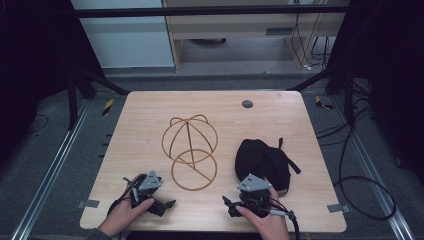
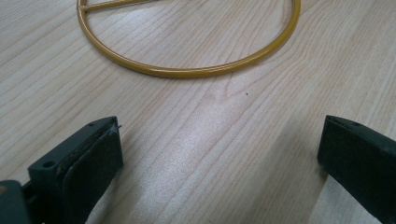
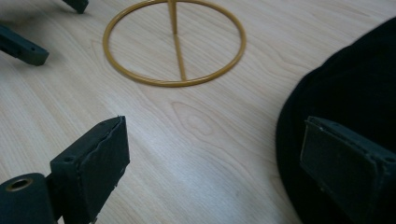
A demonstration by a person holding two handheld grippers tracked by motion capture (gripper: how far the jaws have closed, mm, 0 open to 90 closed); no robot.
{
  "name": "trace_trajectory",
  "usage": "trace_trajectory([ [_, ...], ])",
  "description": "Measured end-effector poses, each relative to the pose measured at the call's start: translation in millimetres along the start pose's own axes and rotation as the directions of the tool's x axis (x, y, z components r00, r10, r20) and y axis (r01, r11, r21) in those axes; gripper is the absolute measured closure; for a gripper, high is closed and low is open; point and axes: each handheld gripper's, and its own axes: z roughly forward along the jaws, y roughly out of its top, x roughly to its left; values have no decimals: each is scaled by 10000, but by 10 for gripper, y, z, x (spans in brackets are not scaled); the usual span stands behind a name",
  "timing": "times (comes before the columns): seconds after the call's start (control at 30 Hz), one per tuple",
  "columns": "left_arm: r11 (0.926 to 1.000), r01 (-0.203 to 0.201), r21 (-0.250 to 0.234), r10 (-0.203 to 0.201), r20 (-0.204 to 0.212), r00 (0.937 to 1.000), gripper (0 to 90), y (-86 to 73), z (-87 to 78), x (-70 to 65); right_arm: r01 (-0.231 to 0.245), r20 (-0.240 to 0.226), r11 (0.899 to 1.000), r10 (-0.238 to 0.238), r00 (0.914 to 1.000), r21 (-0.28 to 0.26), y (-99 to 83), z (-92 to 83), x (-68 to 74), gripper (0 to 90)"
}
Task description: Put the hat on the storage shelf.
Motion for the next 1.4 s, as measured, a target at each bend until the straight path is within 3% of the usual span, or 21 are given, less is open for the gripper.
trace_trajectory([
  [0.23, 10000, -43, 33, 43, -34, 10000, 0, 0, -3, -2, -346, 271, 9993, 350, 9990, -144, -22, -74, -90, 79],
  [0.5, 10000, -31, 26, 32, -32, 10000, 0, -1, -3, -3, -591, 1209, 9972, 644, 9906, -467, -36, -293, -239, 90],
  [0.53, 10000, -34, 29, 34, -28, 10000, 0, 0, -3, -3, -387, 1619, 9988, 432, 9859, -312, -44, -357, -275, 83],
  [0.63, 10000, -25, 12, 25, -38, 10000, 0, -1, -2, -4, -337, 1800, 9993, 302, 9832, 163, -54, -437, -343, 77],
  [0.77, 10000, -21, 10, 22, -47, 10000, 0, -1, -2, -5, -382, 1821, 9984, 302, 9828, 407, -47, -494, -409, 86],
  [0.97, 10000, -20, 19, 20, -44, 10000, 0, -1, -3, -5, -86, 1807, 9919, -147, 9834, 1270, 33, -547, -518, 108],
  [1.07, 10000, -17, 19, 17, -55, 10000, 0, -2, -3, -6, 142, 1701, 9780, -505, 9841, 2081, 143, -579, -590, 95],
  [1.17, 10000, -20, 25, 21, -52, 10000, 0, -1, -4, -6, 272, 1699, 9722, -682, 9831, 2326, 220, -606, -627, 103],
  [1.27, 10000, -8, 25, 8, -47, 10000, 0, -2, -3, -7, 486, 1485, 9622, -911, 9847, 2680, 342, -628, -685, 133],
  [1.3, 10000, -20, 27, 20, -50, 10000, 0, -1, -4, -6, 724, 1432, 9539, -1183, 9826, 2913, 433, -649, -709, 156],
  [1.4, 10000, -18, 24, 18, -50, 10000, 0, -2, -4, -6, 864, 1223, 9473, -1295, 9840, 3084, 573, -680, -764, 171],
])
